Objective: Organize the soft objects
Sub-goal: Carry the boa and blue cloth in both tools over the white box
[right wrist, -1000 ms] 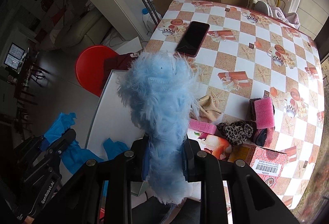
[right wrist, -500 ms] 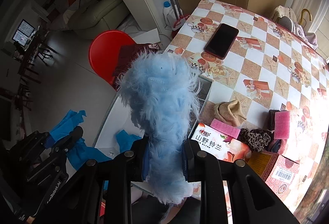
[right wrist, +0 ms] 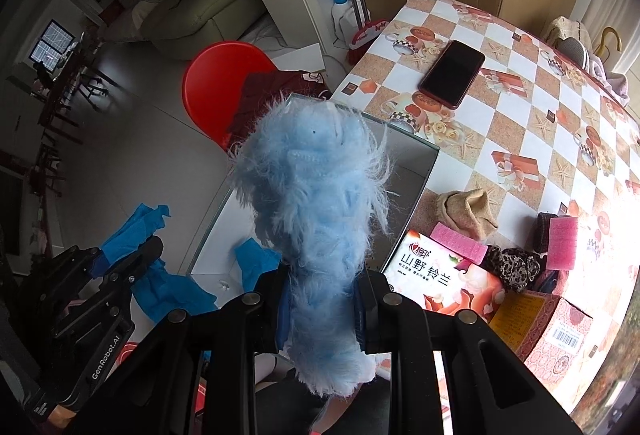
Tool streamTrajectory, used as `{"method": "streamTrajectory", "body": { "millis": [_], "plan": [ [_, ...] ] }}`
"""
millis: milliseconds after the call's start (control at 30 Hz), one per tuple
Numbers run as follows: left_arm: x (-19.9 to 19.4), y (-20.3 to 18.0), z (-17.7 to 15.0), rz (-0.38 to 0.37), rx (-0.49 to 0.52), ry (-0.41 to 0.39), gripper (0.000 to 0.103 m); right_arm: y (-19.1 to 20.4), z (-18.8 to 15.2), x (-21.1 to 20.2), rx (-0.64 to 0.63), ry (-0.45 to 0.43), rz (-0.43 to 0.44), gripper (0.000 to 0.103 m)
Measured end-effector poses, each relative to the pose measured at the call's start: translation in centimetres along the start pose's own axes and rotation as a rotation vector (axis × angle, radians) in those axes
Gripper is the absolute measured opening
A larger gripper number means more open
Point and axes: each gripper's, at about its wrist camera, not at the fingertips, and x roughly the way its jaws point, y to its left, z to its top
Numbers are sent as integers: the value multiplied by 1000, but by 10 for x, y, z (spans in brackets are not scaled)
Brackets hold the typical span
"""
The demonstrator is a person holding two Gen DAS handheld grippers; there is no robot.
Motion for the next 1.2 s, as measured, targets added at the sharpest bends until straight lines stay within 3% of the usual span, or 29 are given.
{"method": "streamTrajectory", "body": {
  "millis": [567,1200],
  "plan": [
    [24,4,-8,2,-25,84,18,14,-2,8,-30,28,-1,26],
    [39,1,-9,29,-8,117,18,13,-9,22,-13,79,-8,26]
  ]
}}
